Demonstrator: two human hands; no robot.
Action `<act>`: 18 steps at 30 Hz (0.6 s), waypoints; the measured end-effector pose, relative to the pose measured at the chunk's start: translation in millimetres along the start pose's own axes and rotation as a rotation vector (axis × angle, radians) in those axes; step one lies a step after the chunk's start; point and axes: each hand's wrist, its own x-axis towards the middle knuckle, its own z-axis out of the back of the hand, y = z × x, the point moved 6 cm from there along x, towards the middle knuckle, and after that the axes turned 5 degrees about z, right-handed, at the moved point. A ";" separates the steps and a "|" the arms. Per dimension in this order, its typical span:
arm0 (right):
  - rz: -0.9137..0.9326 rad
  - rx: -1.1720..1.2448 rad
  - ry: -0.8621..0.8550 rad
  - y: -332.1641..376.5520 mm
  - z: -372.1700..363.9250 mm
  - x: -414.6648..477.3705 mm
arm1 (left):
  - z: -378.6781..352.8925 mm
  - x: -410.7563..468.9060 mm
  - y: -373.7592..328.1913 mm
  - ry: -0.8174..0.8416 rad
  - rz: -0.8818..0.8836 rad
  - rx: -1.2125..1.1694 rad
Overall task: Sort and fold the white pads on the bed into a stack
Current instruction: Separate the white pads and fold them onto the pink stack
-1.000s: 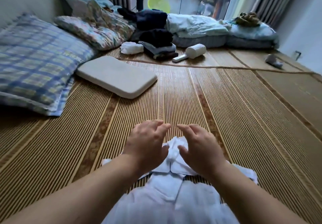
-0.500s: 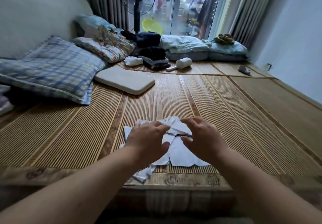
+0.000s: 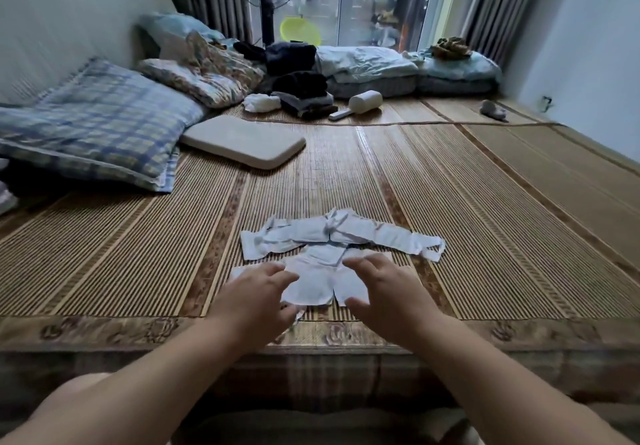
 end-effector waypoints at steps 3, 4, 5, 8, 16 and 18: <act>-0.052 0.054 0.010 -14.1 -15.6 25.6 | -9.6 32.9 8.7 0.005 0.019 -0.036; -0.075 0.067 0.019 -20.9 -19.4 32.6 | -10.9 43.1 11.3 0.005 0.025 -0.039; -0.095 0.070 0.041 -29.8 -25.1 40.1 | -14.3 54.1 14.3 0.014 0.031 -0.033; -0.137 0.054 0.156 -56.7 -43.9 55.4 | -25.8 78.1 21.8 0.059 0.041 -0.003; -0.179 0.021 0.335 -76.7 -52.0 79.1 | -33.4 105.0 8.1 0.154 -0.020 0.060; -0.169 0.059 0.350 -76.1 -53.1 81.0 | -34.6 106.7 9.8 0.200 -0.018 0.033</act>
